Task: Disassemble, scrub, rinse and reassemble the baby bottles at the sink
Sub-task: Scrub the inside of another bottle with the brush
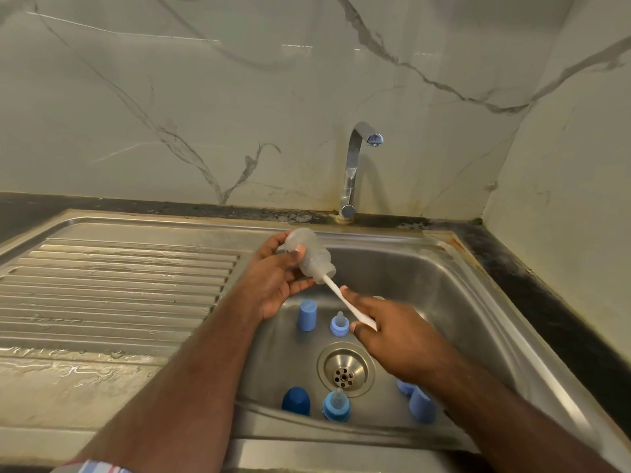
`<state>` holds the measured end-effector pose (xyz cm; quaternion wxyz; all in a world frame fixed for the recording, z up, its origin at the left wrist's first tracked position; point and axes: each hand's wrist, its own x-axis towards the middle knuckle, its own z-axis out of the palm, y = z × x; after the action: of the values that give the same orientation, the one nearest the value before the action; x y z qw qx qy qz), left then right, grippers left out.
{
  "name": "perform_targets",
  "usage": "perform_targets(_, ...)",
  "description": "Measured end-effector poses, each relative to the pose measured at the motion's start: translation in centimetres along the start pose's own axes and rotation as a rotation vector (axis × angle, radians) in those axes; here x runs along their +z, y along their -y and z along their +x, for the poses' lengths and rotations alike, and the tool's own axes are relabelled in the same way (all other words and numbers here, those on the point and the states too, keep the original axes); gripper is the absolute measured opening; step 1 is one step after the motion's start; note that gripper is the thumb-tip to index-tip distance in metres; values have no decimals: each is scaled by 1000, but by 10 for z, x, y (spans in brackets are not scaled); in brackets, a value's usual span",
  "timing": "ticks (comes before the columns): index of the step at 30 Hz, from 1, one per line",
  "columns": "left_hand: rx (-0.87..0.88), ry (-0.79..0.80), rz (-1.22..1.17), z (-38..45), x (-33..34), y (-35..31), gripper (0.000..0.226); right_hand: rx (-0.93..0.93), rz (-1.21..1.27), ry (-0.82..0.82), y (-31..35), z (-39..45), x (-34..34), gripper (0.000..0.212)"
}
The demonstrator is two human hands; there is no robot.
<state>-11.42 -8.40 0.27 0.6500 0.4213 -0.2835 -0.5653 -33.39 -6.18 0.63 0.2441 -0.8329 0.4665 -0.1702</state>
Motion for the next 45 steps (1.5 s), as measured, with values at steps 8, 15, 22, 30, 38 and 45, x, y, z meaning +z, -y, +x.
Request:
perform_targets(8,0,-12,-32,2,-2,-2,39,3,30,-98,0,-3,-4,53)
perform_targets(15,3,-4,52,3,-2,1,39,57,-1,14,8,-3,-1,52)
perform_targets(22,20,-17,-35,3,-2,-1,42,110,452,5,1,-12,-13,46)
perform_targets(30,47,-41,-24,2,-4,-1,43,146,319,110,10,-9,-8,48)
perform_targets(38,51,-9,-36,4,-6,-2,44,202,593,74,3,-13,-18,47)
perform_targets(45,5,62,16,2,-5,2,36,164,399,112,10,-10,-12,42)
